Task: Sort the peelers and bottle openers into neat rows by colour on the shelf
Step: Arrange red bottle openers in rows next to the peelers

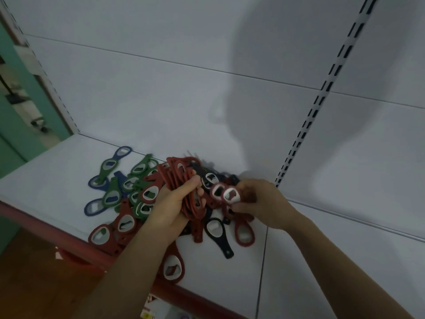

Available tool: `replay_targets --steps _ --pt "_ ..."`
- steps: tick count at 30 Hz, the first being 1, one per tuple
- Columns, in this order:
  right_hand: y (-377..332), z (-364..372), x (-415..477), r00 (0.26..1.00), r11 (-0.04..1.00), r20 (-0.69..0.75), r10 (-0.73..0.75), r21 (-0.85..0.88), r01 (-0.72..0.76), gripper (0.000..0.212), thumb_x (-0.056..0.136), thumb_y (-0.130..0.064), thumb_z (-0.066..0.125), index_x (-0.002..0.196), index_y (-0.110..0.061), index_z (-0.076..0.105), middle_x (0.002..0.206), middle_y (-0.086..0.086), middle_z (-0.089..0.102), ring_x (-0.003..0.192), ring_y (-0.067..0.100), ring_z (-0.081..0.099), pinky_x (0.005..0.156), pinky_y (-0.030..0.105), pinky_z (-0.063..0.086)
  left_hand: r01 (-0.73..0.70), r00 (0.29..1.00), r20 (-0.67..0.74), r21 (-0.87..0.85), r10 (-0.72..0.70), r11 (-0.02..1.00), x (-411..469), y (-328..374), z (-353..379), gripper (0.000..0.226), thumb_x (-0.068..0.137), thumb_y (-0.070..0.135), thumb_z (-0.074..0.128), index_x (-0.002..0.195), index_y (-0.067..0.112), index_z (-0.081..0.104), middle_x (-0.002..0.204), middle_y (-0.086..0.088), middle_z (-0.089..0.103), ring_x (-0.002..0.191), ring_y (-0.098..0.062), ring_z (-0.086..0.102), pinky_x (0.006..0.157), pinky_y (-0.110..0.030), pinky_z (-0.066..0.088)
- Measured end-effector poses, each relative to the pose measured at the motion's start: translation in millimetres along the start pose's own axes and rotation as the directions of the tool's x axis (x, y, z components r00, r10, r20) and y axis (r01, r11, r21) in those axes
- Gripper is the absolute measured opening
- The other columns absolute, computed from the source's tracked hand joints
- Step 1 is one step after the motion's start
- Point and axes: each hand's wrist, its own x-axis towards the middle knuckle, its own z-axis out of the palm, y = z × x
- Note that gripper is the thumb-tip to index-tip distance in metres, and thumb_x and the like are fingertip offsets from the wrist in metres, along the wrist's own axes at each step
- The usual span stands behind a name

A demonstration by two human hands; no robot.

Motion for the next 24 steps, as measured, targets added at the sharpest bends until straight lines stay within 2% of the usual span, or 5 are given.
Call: replay_targets --steps 4,10,13,21,24 --pt "-45.6 21.0 12.4 0.988 0.858 -0.143 -0.06 0.499 0.124 0.031 0.074 -0.004 0.087 0.102 -0.008 0.074 0.093 0.007 0.078 0.088 0.024 0.075 0.082 0.036 0.061 -0.068 0.997 0.022 0.025 0.067 0.997 1.2 2.0 7.0 0.047 0.086 0.016 0.073 0.126 -0.006 0.063 0.123 -0.03 0.066 0.115 -0.045 0.065 0.104 -0.053 0.051" --pt "-90.5 59.9 56.8 0.946 0.949 -0.282 -0.162 0.218 0.227 0.037 0.079 -0.034 0.086 0.11 -0.028 0.067 0.076 -0.013 0.07 0.074 0.003 0.068 0.069 0.013 0.05 -0.032 0.99 -0.138 0.004 0.033 0.999 19.0 36.1 -19.9 0.025 0.088 -0.001 0.067 0.112 -0.004 0.073 0.115 -0.025 0.072 0.107 -0.039 0.071 0.093 -0.047 0.057" --pt "-93.6 60.6 85.3 0.928 0.983 -0.353 -0.122 0.089 0.163 0.011 0.095 -0.027 0.069 0.106 -0.026 0.065 0.079 -0.01 0.073 0.073 0.003 0.068 0.069 0.019 0.05 -0.024 0.985 -0.171 -0.072 0.012 0.997 27.8 61.0 -42.5 0.014 0.091 0.0 0.063 0.098 -0.002 0.076 0.102 -0.019 0.075 0.091 -0.03 0.075 0.08 -0.04 0.063" --pt "-102.3 75.9 135.4 0.955 0.891 0.285 -0.084 -0.408 0.2 0.052 0.081 -0.016 0.065 0.131 -0.022 0.056 0.129 -0.002 0.054 0.12 0.016 0.049 0.104 0.03 0.042 -0.016 0.991 -0.133 -0.188 -0.009 0.982 45.8 99.1 -92.6 0.006 0.089 0.004 0.064 0.088 0.003 0.07 0.075 -0.01 0.064 0.063 -0.017 0.065 0.069 -0.034 0.056" --pt "-100.7 75.7 147.6 0.943 0.852 0.329 0.05 -0.507 0.131 0.071 0.076 -0.02 0.069 0.144 -0.018 0.046 0.145 0.004 0.045 0.133 0.024 0.043 0.113 0.039 0.039 0.032 0.996 -0.072 -0.207 -0.048 0.978 49.7 108.6 -104.4 0.009 0.079 0.015 0.075 0.082 0.009 0.068 0.074 -0.005 0.065 0.062 -0.015 0.063 0.073 -0.035 0.052"
